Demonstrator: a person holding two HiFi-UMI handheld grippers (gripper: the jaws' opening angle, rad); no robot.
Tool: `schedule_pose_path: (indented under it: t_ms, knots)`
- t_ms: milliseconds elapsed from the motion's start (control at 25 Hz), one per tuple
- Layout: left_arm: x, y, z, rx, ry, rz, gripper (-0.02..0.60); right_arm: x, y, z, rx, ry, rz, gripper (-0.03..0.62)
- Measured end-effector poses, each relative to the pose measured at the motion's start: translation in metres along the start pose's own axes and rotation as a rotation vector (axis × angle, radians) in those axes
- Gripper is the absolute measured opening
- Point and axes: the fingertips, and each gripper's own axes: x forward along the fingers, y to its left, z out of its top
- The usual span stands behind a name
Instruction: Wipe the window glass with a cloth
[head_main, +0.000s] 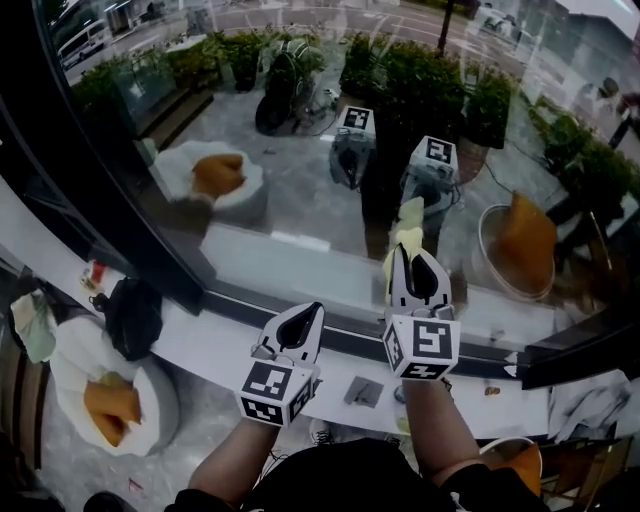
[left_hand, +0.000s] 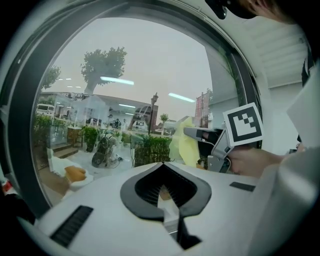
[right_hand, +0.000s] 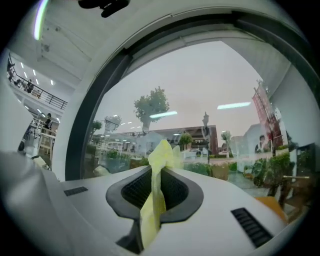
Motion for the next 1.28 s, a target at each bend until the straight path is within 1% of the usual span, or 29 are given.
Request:
schedule_pose_path:
  t_ms: [120,200,360,560,720,880,1000,1280]
  knots:
    - [-0.004,0.010,0.005,-0.013,-0.012,0.011,0.008,0.004,0.006,-0.001,0.000,0.010,0.000,0.057]
    - [-0.006,0.012,0.005,-0.010,-0.014,0.004,0.008,0.006,0.009,-0.001,0.010,0.018,0.005,0.057]
    - [-0.006,0.006,0.001,0.012,-0.012,-0.025,0.008,0.007,0.008,-0.002,0.030,0.026,0.008,0.057]
    - [-0.009,0.005,0.010,-0.005,-0.022,-0.007,0.008,0.007,0.007,-0.003,0.033,0.031,0.006,0.057]
    - [-0.012,0.001,0.006,0.023,-0.021,-0.032,0.008,0.007,0.006,-0.002,0.041,0.046,0.011,0.057]
    - [-0.014,0.001,0.018,0.009,-0.035,-0.018,0.008,0.007,0.008,-0.001,0.073,0.064,0.027,0.057]
    - [-0.012,-0.002,0.026,0.016,-0.050,-0.026,0.008,0.006,0.012,0.011,0.093,0.044,0.046,0.057]
    - [-0.008,-0.008,0.036,0.065,-0.078,-0.059,0.008,0.008,0.029,0.051,0.051,-0.018,0.098,0.057]
